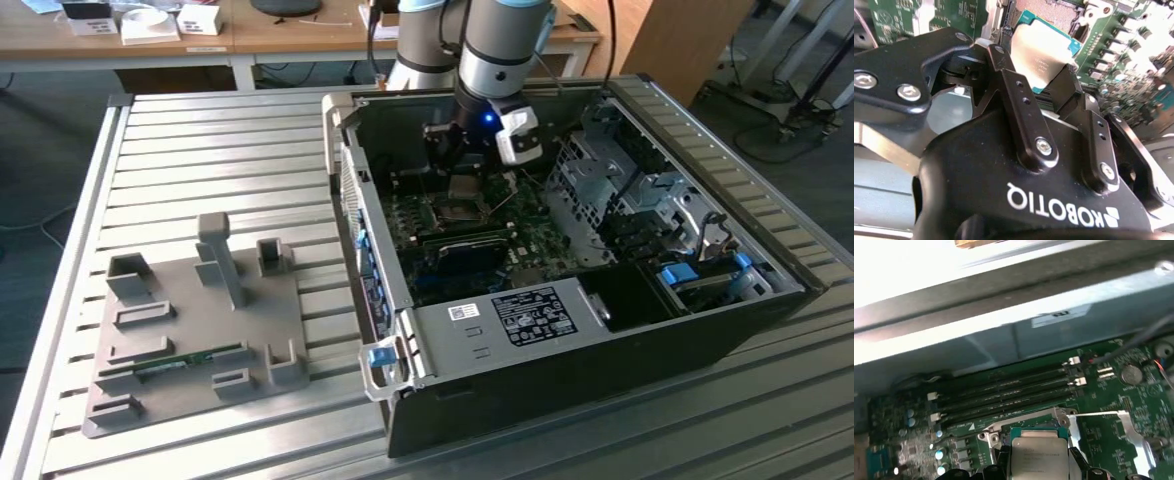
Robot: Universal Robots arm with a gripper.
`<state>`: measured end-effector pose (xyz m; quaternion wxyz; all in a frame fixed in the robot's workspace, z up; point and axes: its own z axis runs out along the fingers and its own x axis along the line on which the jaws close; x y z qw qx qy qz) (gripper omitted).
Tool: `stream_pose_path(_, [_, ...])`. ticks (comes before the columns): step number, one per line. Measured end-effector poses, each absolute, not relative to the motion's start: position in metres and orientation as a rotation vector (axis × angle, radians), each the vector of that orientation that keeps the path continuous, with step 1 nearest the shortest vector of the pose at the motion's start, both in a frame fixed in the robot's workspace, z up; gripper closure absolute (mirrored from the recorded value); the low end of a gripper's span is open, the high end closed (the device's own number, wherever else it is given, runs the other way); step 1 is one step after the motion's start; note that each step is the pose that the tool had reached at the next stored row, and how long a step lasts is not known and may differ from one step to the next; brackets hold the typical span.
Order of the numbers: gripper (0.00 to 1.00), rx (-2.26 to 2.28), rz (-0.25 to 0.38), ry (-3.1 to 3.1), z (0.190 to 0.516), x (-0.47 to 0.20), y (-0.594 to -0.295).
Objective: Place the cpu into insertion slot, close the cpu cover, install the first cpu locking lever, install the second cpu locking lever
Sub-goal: 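Place the cpu into insertion slot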
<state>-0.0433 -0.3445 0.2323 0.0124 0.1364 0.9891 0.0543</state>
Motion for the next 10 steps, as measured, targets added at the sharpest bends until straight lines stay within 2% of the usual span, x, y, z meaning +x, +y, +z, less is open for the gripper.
stream_pose_path(10, [0.46, 0.692, 0.165, 3.025, 0.2322, -0.0433, -0.3445])
